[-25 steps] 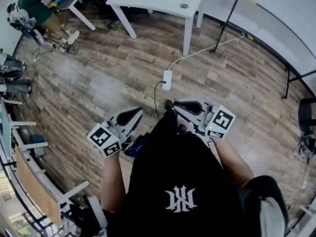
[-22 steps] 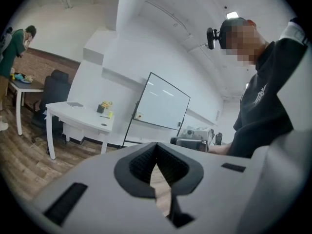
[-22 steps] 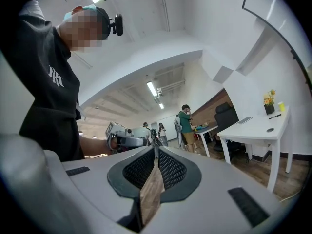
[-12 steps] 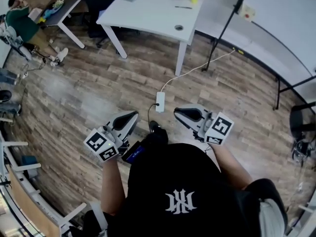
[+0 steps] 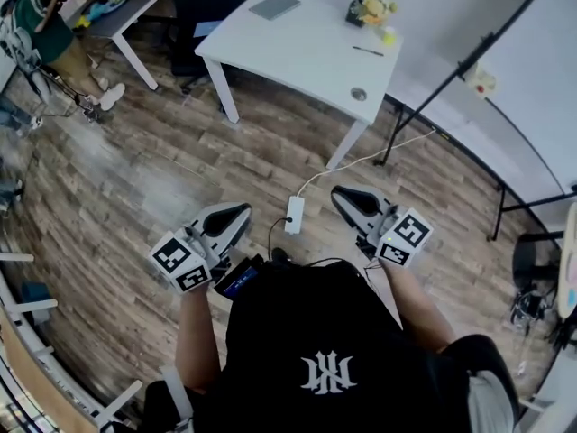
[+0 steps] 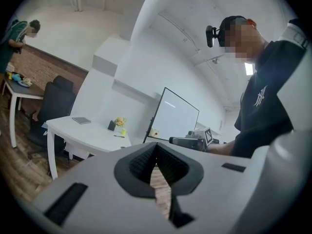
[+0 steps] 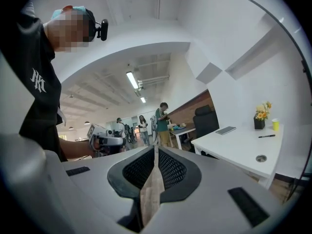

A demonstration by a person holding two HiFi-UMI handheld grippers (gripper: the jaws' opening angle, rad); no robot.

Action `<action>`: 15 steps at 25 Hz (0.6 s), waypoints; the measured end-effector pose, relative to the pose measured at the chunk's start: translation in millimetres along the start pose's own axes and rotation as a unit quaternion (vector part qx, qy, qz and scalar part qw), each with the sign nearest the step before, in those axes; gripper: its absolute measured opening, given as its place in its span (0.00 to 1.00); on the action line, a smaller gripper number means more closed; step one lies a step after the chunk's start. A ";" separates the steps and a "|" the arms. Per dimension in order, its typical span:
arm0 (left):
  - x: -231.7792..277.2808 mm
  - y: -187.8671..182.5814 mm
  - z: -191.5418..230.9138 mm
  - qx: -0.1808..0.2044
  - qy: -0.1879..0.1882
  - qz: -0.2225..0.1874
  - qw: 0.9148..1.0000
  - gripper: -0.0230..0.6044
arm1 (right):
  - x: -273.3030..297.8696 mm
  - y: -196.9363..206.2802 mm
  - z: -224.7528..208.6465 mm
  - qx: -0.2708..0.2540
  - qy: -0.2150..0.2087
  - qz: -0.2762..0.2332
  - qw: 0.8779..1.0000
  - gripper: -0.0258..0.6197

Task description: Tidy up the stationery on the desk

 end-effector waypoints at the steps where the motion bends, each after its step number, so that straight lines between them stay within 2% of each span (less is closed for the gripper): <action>1: -3.0 -0.8 10.4 -0.005 0.001 -0.002 1.000 0.04 | 7.5 -2.7 -4.2 -0.001 0.006 0.000 1.000 0.12; 8: -7.1 -8.8 55.7 -0.024 0.007 -0.024 0.999 0.04 | 41.0 -11.6 -25.9 -0.012 0.019 0.006 1.000 0.12; 15: 3.7 -12.9 98.3 -0.027 0.008 -0.014 0.999 0.04 | 88.7 -21.0 -45.0 -0.024 -0.008 -0.007 1.000 0.12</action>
Point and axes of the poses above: the fingertips, and each gripper's own axes: x forward along the fingers, z to its left, y out of its underside, the point moved 1 cm from there along -x, backward along the fingers, and after that the axes turned 10 degrees about y, right-handed, at the moved point
